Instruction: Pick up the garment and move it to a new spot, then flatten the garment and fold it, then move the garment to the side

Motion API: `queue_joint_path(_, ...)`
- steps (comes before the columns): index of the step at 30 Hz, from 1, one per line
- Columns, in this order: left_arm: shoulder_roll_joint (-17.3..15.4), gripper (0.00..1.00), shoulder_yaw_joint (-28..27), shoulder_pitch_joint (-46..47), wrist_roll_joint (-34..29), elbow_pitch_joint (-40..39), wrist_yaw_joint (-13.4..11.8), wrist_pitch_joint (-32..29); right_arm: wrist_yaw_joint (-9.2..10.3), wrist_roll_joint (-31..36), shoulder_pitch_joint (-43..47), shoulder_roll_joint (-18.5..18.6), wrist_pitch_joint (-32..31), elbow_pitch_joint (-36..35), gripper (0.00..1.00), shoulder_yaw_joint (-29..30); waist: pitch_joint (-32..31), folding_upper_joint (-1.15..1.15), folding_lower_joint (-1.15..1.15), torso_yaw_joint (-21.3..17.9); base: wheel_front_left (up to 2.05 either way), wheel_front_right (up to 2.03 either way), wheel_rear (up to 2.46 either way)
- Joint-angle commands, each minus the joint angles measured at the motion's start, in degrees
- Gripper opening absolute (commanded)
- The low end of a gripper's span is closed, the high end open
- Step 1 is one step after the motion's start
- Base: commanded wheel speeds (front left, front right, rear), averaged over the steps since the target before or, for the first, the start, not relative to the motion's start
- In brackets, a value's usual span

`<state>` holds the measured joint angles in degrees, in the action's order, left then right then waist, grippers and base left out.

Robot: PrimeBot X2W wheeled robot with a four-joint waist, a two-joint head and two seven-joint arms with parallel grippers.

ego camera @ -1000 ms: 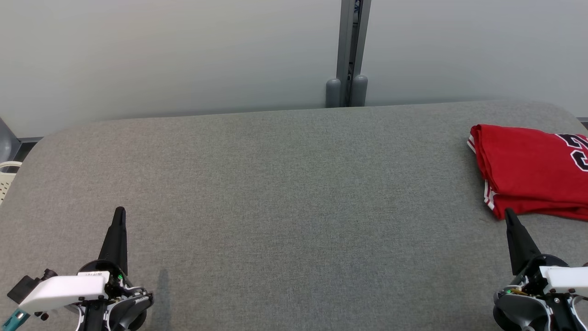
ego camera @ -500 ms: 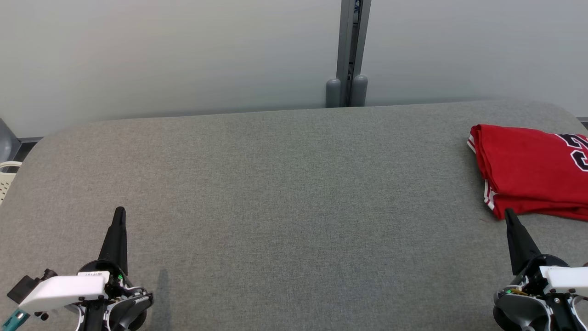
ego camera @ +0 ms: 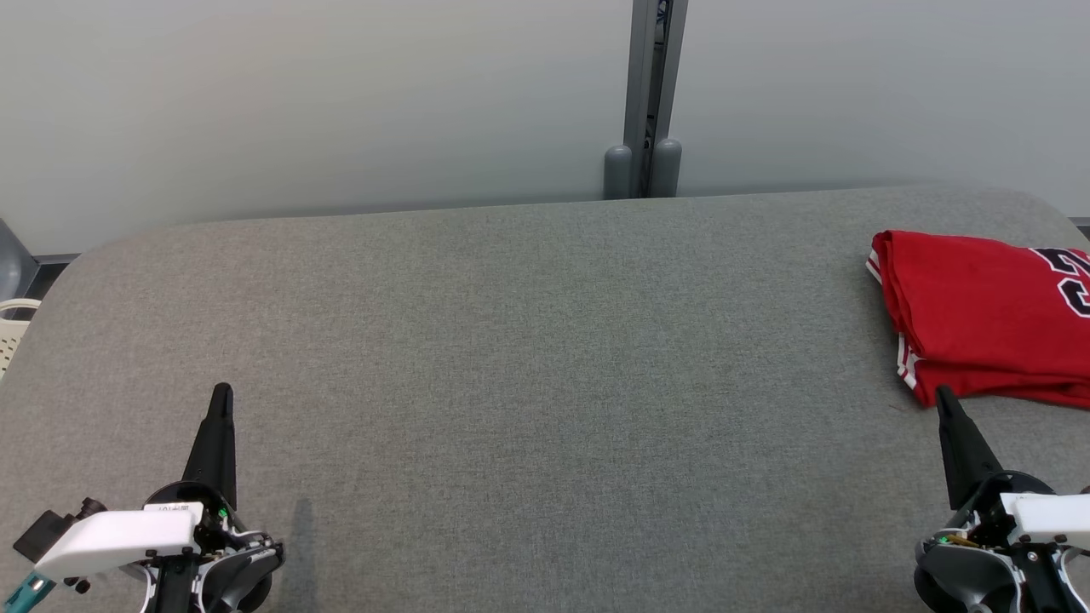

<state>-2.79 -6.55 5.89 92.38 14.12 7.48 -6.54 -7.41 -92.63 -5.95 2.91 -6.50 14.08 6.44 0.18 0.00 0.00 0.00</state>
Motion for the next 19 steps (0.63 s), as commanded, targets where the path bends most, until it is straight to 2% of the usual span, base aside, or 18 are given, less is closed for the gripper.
queue_joint_path(1, -0.16, 0.0, -0.2, 0.71, 0.06, -0.16, 0.24, -0.19, -0.14, 0.23, -0.5, 0.19, -0.07, -0.15, 0.0, 0.09, 0.0, 0.0, 0.0, 0.0, 0.0, 0.0, 0.0)
queue_joint_path(19, -0.16, 0.0, -0.19, 0.71, 0.07, -0.17, 0.24, -0.18, -0.14, 0.25, -0.51, 0.16, -0.11, -0.15, 0.0, 0.12, 0.0, 0.0, 0.0, 0.0, 0.0, 0.0, 0.0)
